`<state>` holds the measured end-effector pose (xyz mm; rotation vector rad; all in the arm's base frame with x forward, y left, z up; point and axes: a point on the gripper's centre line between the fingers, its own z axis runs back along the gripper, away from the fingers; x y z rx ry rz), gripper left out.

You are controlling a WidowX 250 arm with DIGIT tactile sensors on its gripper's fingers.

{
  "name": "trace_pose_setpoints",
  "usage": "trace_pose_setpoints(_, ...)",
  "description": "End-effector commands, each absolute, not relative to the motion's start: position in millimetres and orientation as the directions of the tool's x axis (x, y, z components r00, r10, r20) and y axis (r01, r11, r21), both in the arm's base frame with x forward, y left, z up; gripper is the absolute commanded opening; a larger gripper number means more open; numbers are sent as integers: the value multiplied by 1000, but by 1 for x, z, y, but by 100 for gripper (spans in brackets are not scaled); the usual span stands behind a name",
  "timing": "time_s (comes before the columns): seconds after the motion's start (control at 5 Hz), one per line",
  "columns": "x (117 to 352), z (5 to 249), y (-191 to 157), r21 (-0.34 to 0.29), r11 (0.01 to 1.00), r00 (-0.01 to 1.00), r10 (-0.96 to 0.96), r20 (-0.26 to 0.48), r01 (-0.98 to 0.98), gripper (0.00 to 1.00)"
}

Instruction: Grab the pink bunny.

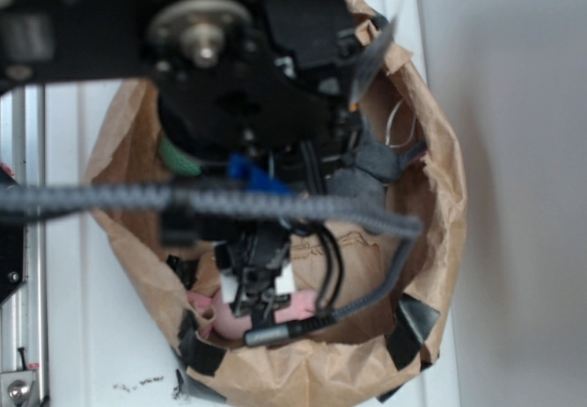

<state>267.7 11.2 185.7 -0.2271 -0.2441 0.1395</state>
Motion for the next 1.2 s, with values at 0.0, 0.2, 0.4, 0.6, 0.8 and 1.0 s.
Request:
trace_pose_setpoints(0.0,271,167,16,-318,943,964,166,208,-94,100)
trace_pose_setpoints(0.2,271,167,16,-318,943,964,166,208,-94,100)
trace_pose_setpoints(0.4,271,167,16,-318,943,964,166,208,-94,100)
trace_pose_setpoints(0.6,266,144,21,-291,952,966,158,204,-94,100)
trace_pose_setpoints(0.8,265,119,15,-276,960,959,120,256,-46,100)
trace_pose_setpoints(1.0,272,104,8,-229,972,958,106,266,-44,100)
